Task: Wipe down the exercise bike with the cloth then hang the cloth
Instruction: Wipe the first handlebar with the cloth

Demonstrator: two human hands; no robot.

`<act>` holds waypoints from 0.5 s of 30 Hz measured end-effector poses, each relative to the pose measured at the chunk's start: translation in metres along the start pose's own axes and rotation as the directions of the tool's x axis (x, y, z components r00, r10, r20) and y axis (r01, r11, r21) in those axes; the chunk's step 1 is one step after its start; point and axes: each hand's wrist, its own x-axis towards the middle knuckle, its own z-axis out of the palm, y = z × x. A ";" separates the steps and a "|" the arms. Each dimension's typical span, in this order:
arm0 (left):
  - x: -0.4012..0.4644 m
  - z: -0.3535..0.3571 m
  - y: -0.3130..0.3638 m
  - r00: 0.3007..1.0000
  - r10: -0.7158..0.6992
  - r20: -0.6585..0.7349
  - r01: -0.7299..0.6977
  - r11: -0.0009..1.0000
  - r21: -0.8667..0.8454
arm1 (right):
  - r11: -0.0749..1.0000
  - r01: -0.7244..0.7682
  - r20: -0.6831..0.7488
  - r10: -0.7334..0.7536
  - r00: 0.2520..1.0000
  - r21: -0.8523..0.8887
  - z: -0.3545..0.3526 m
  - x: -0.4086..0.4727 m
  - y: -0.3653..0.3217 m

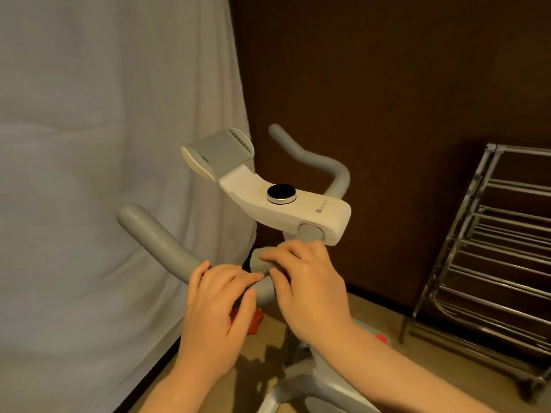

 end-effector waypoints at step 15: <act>-0.030 0.000 0.016 0.919 -0.357 -0.168 0.322 0.924 -0.204 | 0.965 -0.004 -0.148 0.044 0.988 0.262 0.012 -0.009 0.026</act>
